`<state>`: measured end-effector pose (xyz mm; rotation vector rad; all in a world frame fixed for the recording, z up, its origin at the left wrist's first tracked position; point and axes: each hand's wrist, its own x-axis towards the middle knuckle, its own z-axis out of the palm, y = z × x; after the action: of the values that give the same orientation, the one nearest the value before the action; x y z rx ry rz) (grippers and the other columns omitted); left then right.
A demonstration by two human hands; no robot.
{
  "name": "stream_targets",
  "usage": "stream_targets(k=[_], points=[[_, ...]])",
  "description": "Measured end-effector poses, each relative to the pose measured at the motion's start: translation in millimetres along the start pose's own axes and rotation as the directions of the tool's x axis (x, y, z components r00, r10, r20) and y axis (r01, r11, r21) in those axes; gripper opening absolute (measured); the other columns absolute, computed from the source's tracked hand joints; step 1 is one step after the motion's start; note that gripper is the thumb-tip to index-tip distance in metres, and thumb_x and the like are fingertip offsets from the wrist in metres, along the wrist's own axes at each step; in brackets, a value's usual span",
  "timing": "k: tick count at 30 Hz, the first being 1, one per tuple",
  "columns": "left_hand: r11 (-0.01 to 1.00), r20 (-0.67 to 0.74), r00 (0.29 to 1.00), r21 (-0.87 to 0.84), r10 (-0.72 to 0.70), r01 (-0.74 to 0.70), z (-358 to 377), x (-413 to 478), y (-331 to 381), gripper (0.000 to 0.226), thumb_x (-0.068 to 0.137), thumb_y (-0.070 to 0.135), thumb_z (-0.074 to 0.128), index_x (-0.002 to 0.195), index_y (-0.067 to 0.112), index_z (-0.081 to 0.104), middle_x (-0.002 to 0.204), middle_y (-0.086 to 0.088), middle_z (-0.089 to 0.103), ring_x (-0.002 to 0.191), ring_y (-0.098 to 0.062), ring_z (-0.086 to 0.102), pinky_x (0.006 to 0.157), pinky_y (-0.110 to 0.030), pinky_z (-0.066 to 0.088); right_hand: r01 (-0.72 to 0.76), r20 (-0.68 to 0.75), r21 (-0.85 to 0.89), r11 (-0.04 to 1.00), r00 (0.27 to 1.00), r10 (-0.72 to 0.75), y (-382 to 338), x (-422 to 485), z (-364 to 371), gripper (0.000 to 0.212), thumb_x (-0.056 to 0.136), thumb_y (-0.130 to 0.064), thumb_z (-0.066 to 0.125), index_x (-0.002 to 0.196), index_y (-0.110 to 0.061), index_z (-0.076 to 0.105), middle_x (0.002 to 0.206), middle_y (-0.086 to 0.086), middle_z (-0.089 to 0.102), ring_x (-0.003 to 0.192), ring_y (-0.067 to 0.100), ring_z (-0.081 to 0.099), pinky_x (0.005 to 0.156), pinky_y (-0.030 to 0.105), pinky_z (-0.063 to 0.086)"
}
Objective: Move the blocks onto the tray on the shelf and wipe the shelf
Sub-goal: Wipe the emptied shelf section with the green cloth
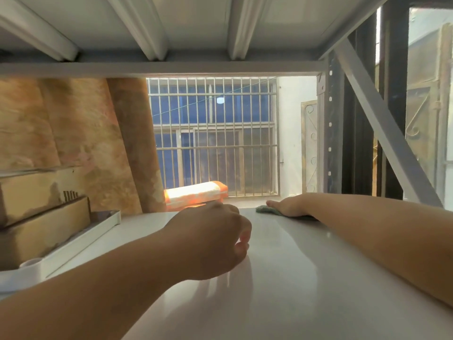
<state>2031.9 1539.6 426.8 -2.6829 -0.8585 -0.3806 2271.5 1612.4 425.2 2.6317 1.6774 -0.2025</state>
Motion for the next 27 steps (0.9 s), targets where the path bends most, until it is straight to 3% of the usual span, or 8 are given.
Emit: stream_targets(k=[11, 14, 17, 19, 21, 23, 25, 27], points=[[1.000, 0.024, 1.000, -0.013, 0.004, -0.004, -0.3, -0.9, -6.0, 0.026, 0.094, 0.035, 0.045, 0.111, 0.029, 0.063, 0.114, 0.010, 0.061, 0.103, -0.011, 0.057, 0.088, -0.032, 0.054, -0.074, 0.078, -0.139, 0.988, 0.993, 0.086, 7.1, -37.2, -3.6, 0.092, 0.084, -0.077, 0.007, 0.153, -0.017, 0.016, 0.160, 0.011, 0.016, 0.145, 0.031, 0.019, 0.116, 0.043, 0.014], [1.000, 0.018, 1.000, -0.016, 0.016, -0.015, 0.0, -0.5, -5.2, 0.025, 0.093, 0.034, 0.046, 0.109, 0.027, 0.064, 0.113, 0.009, 0.063, 0.101, -0.012, 0.059, 0.091, -0.032, 0.052, -0.106, 0.088, -0.153, 0.983, 0.989, 0.120, 7.5, -58.7, -4.8, 0.096, 0.081, -0.080, 0.008, 0.154, -0.018, 0.014, 0.155, 0.014, 0.026, 0.126, 0.028, 0.045, 0.106, 0.038, 0.033], [0.999, -0.015, 0.999, -0.002, 0.036, -0.036, -2.4, -0.6, -2.2, 0.025, 0.093, 0.032, 0.046, 0.108, 0.025, 0.064, 0.109, 0.007, 0.065, 0.098, -0.012, 0.060, 0.091, -0.032, 0.052, -0.138, 0.099, -0.151, 0.979, 0.983, 0.154, 9.3, -82.7, -7.3, 0.092, 0.085, -0.076, 0.011, 0.153, -0.014, 0.014, 0.119, 0.015, 0.053, 0.099, 0.023, 0.055, 0.096, 0.034, 0.036], [0.999, -0.046, 0.998, 0.001, 0.039, -0.039, -6.3, -1.7, 0.0, 0.025, 0.094, 0.032, 0.045, 0.107, 0.024, 0.064, 0.108, 0.007, 0.064, 0.097, -0.013, 0.060, 0.088, -0.032, 0.052, -0.145, 0.090, -0.152, 0.978, 0.983, 0.160, 14.4, -94.7, -5.9, 0.089, 0.088, -0.073, 0.011, 0.153, -0.012, 0.014, 0.086, 0.006, 0.046, 0.081, 0.022, 0.049, 0.088, 0.031, 0.032], [0.999, -0.071, 0.996, 0.009, 0.052, -0.052, -10.3, -2.2, 2.5, 0.024, 0.094, 0.033, 0.044, 0.106, 0.024, 0.064, 0.108, 0.008, 0.064, 0.096, -0.012, 0.059, 0.086, -0.030, 0.052, -0.158, 0.083, -0.123, 0.980, 0.982, 0.169, 20.2, -106.1, -0.4, 0.088, 0.088, -0.073, 0.010, 0.153, -0.015, 0.012, 0.107, 0.009, 0.051, 0.099, 0.026, 0.052, 0.093, 0.032, 0.032], [0.997, -0.079, 0.994, 0.013, 0.076, -0.075, -11.2, -2.1, 6.4, 0.024, 0.094, 0.031, 0.044, 0.105, 0.023, 0.065, 0.107, 0.008, 0.065, 0.097, -0.011, 0.060, 0.087, -0.031, 0.052, -0.158, 0.096, -0.052, 0.986, 0.982, 0.163, 26.8, -114.5, 6.7, 0.087, 0.086, -0.075, 0.011, 0.154, -0.021, 0.010, 0.151, 0.011, 0.031, 0.136, 0.028, 0.034, 0.109, 0.038, 0.023], [0.996, -0.067, 0.993, 0.016, 0.093, -0.092, -9.5, -2.5, 12.9, 0.024, 0.094, 0.030, 0.045, 0.105, 0.022, 0.065, 0.107, 0.007, 0.065, 0.098, -0.012, 0.060, 0.088, -0.031, 0.052, -0.140, 0.101, -0.016, 0.990, 0.985, 0.141, 29.8, -124.1, 11.5, 0.082, 0.088, -0.073, 0.011, 0.154, -0.025, 0.008, 0.161, 0.007, 0.011, 0.147, 0.028, 0.015, 0.115, 0.042, 0.012], [0.993, -0.053, 0.992, 0.009, 0.115, -0.115, -7.8, -3.5, 20.6, 0.025, 0.093, 0.031, 0.045, 0.106, 0.022, 0.065, 0.107, 0.007, 0.065, 0.098, -0.013, 0.060, 0.089, -0.033, 0.052, -0.136, 0.098, -0.030, 0.990, 0.985, 0.139, 29.1, -133.5, 14.6, 0.081, 0.088, -0.073, 0.009, 0.154, -0.026, 0.006, 0.162, 0.006, 0.008, 0.148, 0.028, 0.011, 0.116, 0.043, 0.010]])
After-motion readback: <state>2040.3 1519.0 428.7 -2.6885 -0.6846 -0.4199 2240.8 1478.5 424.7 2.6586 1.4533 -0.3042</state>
